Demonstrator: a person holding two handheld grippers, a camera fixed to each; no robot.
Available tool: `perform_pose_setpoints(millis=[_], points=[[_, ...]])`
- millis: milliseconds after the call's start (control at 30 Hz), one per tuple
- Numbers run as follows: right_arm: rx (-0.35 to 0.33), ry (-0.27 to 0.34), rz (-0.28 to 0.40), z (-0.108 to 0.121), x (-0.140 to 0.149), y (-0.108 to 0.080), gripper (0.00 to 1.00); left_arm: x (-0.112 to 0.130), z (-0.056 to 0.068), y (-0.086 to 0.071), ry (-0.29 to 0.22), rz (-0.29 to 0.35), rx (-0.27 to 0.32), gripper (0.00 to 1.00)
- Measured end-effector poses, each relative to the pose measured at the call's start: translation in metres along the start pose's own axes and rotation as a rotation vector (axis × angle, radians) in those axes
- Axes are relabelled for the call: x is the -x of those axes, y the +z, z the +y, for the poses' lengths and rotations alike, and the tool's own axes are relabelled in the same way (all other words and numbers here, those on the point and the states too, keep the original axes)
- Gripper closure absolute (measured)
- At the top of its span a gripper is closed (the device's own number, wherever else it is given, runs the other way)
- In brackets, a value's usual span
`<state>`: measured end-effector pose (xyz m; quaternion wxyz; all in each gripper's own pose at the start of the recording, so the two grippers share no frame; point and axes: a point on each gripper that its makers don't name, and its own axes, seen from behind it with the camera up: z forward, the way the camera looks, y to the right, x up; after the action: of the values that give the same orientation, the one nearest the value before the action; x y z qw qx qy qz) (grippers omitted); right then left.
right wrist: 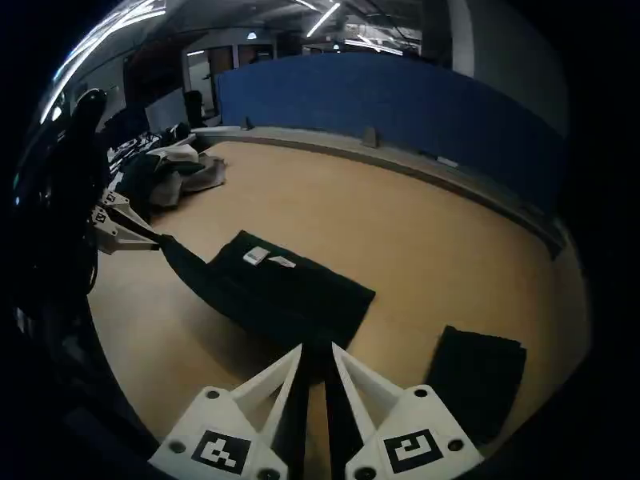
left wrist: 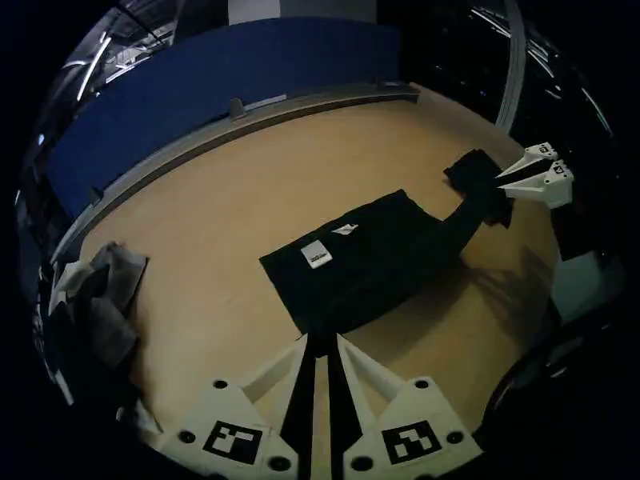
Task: Fold towel
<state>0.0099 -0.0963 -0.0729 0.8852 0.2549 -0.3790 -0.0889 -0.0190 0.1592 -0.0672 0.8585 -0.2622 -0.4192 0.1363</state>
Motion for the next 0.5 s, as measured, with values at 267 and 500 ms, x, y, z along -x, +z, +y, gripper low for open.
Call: perform_pose_setpoints(millis=[267,500], points=[[0.006,0.017,-0.021,0.016,-0.005,0.028,0.89,-0.009,-0.013,0.026,-0.005,-0.021,-0.015,0.9],[0.012,0.026,-0.041,0.029,-0.007,0.051,0.89,-0.014,-0.024,0.048,0.019,-0.04,-0.025,0.9]])
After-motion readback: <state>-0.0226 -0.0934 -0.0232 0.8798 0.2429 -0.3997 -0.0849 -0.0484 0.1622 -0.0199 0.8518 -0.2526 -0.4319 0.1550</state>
